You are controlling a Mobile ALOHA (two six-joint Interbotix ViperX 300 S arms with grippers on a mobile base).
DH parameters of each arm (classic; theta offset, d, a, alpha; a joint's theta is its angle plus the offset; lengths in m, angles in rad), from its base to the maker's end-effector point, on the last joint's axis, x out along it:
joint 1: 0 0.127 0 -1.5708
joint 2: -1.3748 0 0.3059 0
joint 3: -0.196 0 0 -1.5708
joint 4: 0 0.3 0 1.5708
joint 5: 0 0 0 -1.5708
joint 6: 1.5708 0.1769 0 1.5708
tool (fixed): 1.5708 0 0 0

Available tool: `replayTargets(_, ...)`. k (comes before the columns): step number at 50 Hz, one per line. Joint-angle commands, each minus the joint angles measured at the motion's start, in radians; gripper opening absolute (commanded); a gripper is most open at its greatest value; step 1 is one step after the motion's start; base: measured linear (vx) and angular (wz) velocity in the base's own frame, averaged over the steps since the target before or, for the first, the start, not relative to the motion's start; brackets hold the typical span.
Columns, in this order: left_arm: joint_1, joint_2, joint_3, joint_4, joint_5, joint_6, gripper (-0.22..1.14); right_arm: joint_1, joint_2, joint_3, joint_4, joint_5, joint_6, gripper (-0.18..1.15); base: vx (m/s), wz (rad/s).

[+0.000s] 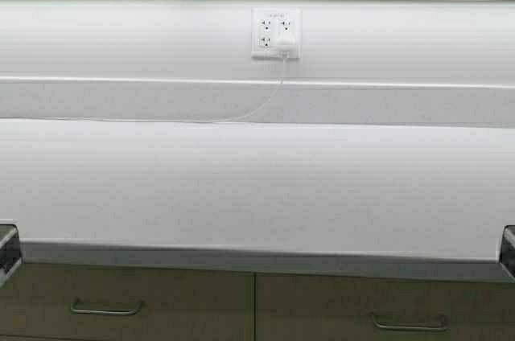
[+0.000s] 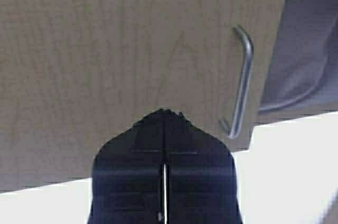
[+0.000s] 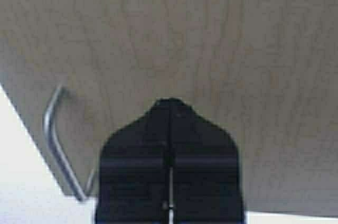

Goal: Open the cabinet, put the pot inside, then close it

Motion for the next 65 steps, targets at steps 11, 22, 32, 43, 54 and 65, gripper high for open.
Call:
replayTargets(11,-0.018,-0.032,0.023,-0.008,-0.005,-0.002,0.03,0.012,-0.158,0.115,0.0,0.014,0.0,0.07,0.08,0.01)
replayTargets(22,-0.018,-0.032,0.051,-0.008,-0.006,0.0,0.03,0.012,-0.164,0.16,0.002,0.014,0.0,0.07,0.05,0.01)
replayTargets(32,-0.018,-0.015,0.051,-0.008,-0.011,0.005,0.03,0.012,-0.164,0.166,0.003,0.014,0.0,0.07,0.04,0.0)
replayTargets(43,-0.02,-0.002,0.046,-0.008,-0.012,0.003,0.03,0.012,-0.164,0.167,0.003,0.017,0.0,0.07,0.02,0.0)
replayTargets(54,-0.018,-0.005,0.054,-0.008,-0.012,0.002,0.03,0.012,-0.164,0.176,0.003,0.018,0.0,0.07,0.01,0.0)
replayTargets(65,-0.018,-0.006,0.057,-0.008,-0.011,0.002,0.03,0.012,-0.166,0.183,0.003,0.018,0.0,0.07,0.0,0.0)
